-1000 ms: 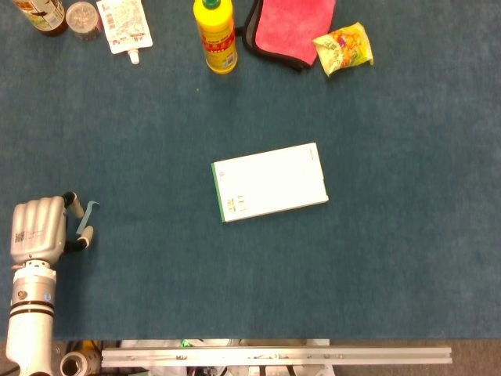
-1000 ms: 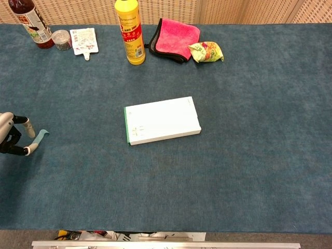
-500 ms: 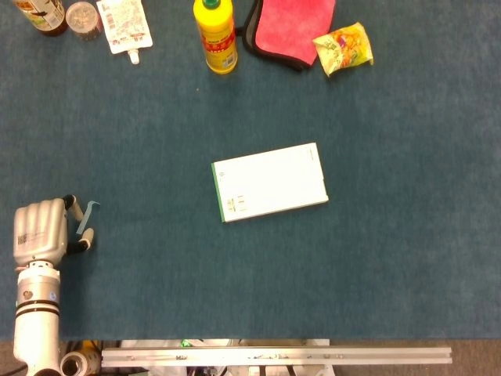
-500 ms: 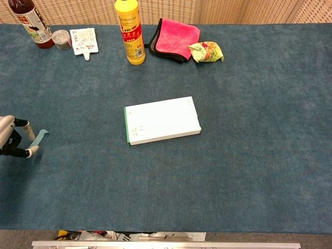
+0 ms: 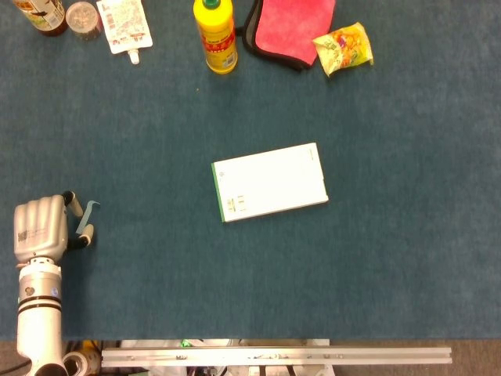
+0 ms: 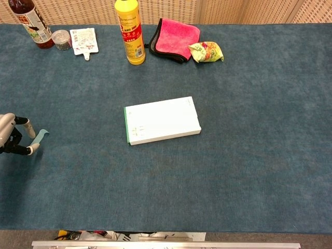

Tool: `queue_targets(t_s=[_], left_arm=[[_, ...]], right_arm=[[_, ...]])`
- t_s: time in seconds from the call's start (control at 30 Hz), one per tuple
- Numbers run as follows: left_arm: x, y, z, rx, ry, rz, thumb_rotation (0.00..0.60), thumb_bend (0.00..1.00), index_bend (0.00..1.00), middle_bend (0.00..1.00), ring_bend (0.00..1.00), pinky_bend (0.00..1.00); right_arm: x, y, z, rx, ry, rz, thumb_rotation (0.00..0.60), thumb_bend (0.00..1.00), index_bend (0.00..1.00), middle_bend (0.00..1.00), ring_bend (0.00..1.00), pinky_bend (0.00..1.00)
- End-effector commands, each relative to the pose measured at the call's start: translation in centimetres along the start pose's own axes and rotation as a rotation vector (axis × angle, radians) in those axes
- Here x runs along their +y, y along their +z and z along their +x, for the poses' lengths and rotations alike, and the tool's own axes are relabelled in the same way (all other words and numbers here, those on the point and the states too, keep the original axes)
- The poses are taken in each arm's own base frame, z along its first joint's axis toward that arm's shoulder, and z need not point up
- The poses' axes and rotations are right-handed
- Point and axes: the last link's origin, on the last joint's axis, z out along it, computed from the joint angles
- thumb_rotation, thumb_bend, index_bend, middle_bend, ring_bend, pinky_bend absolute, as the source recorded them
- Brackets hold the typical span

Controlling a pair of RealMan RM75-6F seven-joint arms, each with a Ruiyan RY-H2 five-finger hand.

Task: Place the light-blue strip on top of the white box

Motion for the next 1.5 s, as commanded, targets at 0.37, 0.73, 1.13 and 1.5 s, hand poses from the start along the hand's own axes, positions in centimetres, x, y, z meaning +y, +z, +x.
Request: queue_targets(t_s=[0.37, 0.73, 1.13, 1.5], left_arm=[[0.14, 0.52, -0.4, -0.016, 0.01, 0.017, 0.486, 0.27, 0.47, 0.91, 0.92, 1.0], [0.43, 0.86, -0.57, -0.018, -0.001, 0.015, 0.497, 0.27, 0.51, 0.92, 0.92, 1.0], [0.51, 0.94, -0.49, -0.029, -0.007, 0.01, 0.495, 0.27, 0.52, 0.92, 0.93, 1.0], [0.71, 1.06, -0.54, -0.036, -0.012, 0.002, 0.498, 0.34, 0.53, 0.92, 0.93, 1.0]], right_arm=[[0.18, 0.07, -0.06, -0.006, 0.0, -0.006, 0.6, 0.0, 0.13, 0.32, 0.23, 0.22], [0.35, -0.07, -0.08, -0.007, 0.001, -0.015, 0.6, 0.0, 0.13, 0.32, 0.23, 0.22], [0.39, -0.13, -0.06, -0.008, -0.001, -0.02, 0.6, 0.0, 0.13, 0.32, 0.23, 0.22], [0.45, -0.2, -0.06, -0.011, 0.0, -0.025, 0.6, 0.0, 0.13, 0.32, 0.23, 0.22]])
